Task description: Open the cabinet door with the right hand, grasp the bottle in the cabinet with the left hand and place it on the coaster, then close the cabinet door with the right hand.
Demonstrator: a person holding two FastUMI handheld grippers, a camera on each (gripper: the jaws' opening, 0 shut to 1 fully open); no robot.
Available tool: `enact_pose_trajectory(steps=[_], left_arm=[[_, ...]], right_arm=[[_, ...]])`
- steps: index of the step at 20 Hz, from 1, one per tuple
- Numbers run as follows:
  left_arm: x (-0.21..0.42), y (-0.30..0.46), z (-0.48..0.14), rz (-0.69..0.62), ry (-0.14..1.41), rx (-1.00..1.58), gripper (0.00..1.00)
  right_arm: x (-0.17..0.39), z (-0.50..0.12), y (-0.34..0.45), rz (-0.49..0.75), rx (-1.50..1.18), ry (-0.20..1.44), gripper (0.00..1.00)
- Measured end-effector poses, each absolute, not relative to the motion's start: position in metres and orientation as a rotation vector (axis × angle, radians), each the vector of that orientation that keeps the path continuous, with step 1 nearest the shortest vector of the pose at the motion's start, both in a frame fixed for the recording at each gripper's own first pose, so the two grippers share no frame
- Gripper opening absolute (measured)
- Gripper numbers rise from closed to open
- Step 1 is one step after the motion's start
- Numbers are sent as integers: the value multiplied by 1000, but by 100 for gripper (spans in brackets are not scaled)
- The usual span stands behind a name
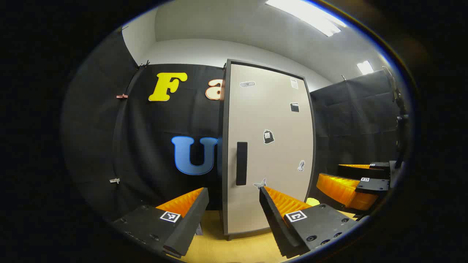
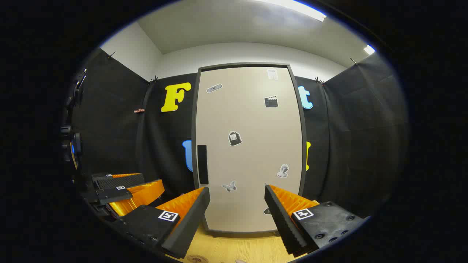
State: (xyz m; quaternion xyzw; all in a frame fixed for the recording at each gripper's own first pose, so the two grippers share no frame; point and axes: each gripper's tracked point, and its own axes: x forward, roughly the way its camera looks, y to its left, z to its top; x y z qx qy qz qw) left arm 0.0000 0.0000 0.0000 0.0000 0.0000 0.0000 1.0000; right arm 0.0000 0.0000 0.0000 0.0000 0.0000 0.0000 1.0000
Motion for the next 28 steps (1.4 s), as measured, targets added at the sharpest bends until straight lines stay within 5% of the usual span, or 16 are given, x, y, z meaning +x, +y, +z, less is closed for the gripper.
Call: enact_pose_trajectory(steps=[28], left_arm=[[-9, 30, 0, 36, 2, -16, 90]], right_arm=[[19, 4, 30, 49, 59, -22, 98]])
